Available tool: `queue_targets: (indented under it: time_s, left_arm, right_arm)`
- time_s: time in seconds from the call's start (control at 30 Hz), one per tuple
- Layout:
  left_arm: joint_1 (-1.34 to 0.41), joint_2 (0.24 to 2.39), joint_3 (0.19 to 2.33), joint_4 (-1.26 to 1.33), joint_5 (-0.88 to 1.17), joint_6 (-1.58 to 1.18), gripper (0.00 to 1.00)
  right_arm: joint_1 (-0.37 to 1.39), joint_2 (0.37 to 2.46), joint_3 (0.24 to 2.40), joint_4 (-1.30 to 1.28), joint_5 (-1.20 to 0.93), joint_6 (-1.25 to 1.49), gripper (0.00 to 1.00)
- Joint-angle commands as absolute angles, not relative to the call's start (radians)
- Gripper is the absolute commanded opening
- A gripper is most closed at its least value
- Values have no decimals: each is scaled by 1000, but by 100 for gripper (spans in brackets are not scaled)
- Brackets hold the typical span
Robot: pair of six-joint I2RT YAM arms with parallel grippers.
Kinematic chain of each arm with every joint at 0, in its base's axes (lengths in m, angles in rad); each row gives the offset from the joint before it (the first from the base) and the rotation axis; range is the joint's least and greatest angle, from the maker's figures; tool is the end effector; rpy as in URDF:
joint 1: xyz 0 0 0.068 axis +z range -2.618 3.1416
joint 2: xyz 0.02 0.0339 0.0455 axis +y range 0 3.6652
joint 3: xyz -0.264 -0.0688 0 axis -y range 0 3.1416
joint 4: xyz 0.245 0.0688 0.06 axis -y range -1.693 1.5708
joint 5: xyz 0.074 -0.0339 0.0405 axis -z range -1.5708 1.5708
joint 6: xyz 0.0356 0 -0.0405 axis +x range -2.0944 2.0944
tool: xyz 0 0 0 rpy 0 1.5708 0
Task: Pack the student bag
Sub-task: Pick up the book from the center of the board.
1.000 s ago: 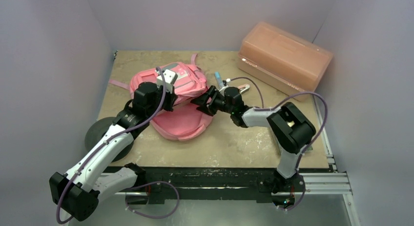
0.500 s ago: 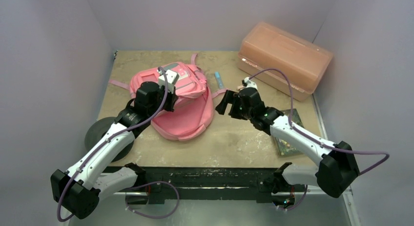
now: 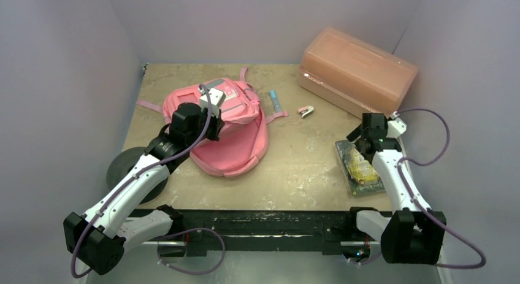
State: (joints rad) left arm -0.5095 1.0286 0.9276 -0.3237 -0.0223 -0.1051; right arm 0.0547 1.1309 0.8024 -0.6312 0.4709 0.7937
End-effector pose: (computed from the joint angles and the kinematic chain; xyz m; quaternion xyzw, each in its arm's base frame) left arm 0.2042 -0.1132 0.3295 0.1628 0.8243 -0.1551 0.5196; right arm 0.2200 -0.0041 0.2435 0.4004 0.8394 -0.0824 0.3582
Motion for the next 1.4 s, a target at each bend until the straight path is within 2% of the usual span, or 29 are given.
queue_targets:
  time_s: [0.0, 0.2, 0.3, 0.7, 0.93, 1.37]
  left_arm:
    - [-523, 1024, 983, -270, -40, -114, 0]
    - [-530, 1026, 986, -271, -37, -113, 0]
    - [-530, 1017, 985, -274, -40, -109, 0]
    - [-564, 1026, 988, -275, -31, -111, 0]
    - [-564, 1023, 989, -278, -34, -107, 0]
    - [-564, 1039, 989, -281, -41, -99, 0]
  right_arm:
    - [-140, 1077, 791, -504, 379, 742, 99]
    - [-391, 1160, 808, -505, 240, 709, 99]
    - [-423, 1171, 764, -428, 209, 741, 99]
    - [-461, 1277, 751, -281, 341, 737, 99]
    - [-462, 1310, 724, -325, 239, 720, 99]
    - [-436, 1198, 656, -411, 62, 672, 95]
